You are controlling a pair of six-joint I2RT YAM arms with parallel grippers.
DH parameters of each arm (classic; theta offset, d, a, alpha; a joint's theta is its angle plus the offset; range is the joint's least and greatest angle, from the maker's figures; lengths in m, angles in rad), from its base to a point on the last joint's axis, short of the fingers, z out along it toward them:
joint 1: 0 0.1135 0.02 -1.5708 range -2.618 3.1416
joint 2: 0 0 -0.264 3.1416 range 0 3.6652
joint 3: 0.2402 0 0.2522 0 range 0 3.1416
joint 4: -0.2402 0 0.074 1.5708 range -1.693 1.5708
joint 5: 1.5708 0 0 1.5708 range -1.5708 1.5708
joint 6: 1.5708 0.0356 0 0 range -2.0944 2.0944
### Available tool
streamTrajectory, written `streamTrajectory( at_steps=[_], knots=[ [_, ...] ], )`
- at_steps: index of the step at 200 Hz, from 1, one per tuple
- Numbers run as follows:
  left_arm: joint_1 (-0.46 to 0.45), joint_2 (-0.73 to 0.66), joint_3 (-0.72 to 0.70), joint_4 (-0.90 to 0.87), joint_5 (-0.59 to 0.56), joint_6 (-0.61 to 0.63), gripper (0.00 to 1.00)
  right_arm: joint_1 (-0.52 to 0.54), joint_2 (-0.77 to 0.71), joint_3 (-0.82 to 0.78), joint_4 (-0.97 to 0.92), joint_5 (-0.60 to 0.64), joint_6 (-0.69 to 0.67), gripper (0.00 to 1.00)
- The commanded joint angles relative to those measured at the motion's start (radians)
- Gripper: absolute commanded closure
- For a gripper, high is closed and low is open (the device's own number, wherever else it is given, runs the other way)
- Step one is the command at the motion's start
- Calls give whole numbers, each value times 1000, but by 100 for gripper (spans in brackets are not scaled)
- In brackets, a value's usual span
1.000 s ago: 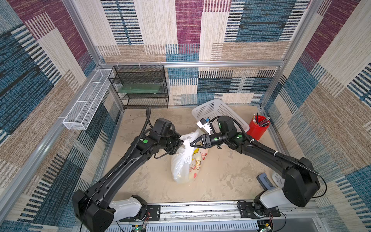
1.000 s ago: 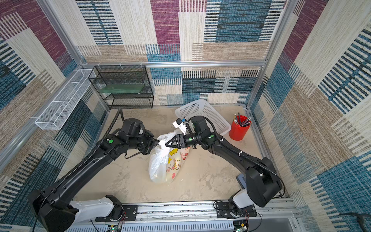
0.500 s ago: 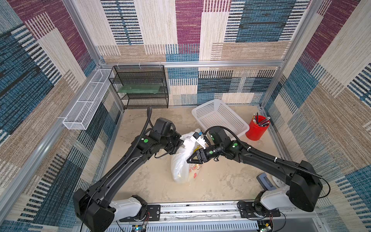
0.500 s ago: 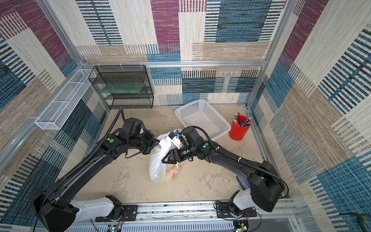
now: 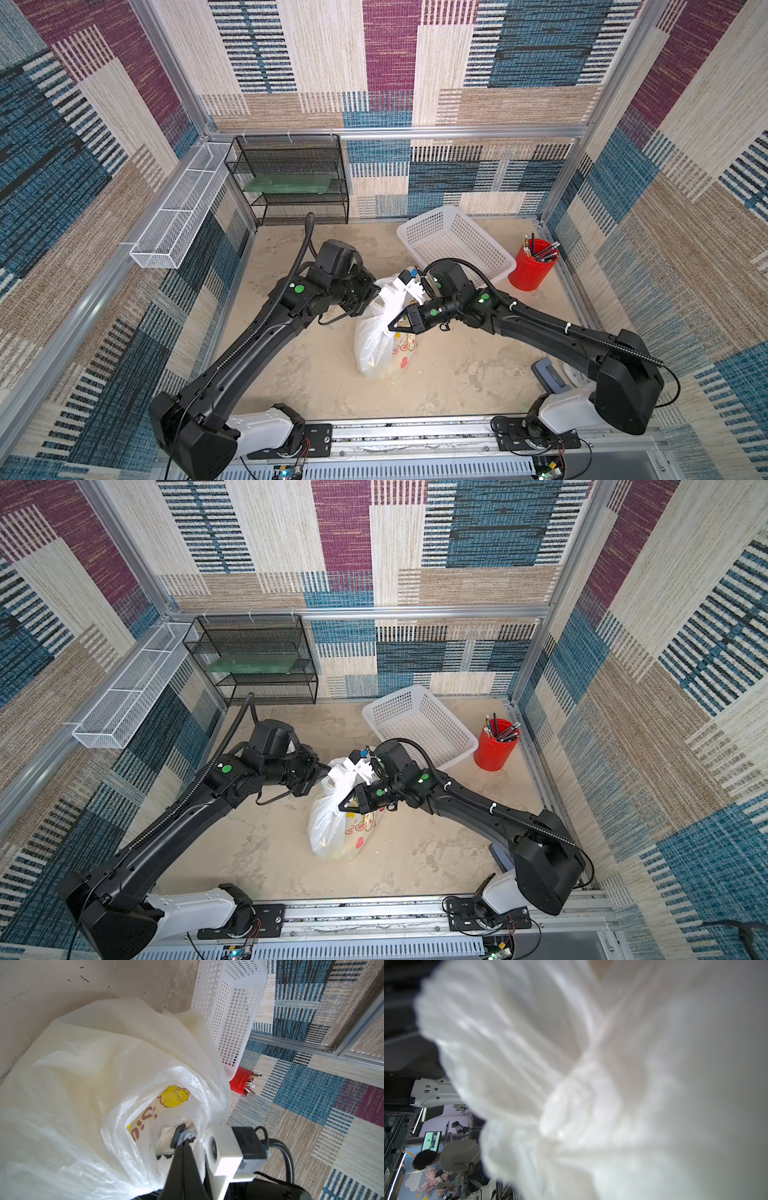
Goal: Place the banana into a plastic bag & tie a knot
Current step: Tie the plastic bag at the center of the board.
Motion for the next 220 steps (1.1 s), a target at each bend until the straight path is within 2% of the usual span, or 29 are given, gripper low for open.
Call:
streamTrajectory(
  at_steps=[1, 14, 97, 145, 171, 220],
  knots=[
    [18, 12, 14, -25, -19, 60, 100, -9, -29, -16, -68, 21, -30, 96],
    [37, 20, 21, -25, -18, 80, 100, -10, -40, -15, -105, 34, -48, 100],
    [141, 95, 95, -30, -10, 209, 100, -10, -72, 8, -268, 134, -112, 98],
    [150, 135, 121, -26, -11, 272, 100, -12, -62, 56, -368, 78, -155, 98],
    [166, 150, 125, -24, -23, 299, 100, -14, -59, 80, -458, 113, -199, 98],
    [244, 175, 145, 6, -14, 332, 100, -76, -98, 40, -448, 128, -191, 100]
  ],
)
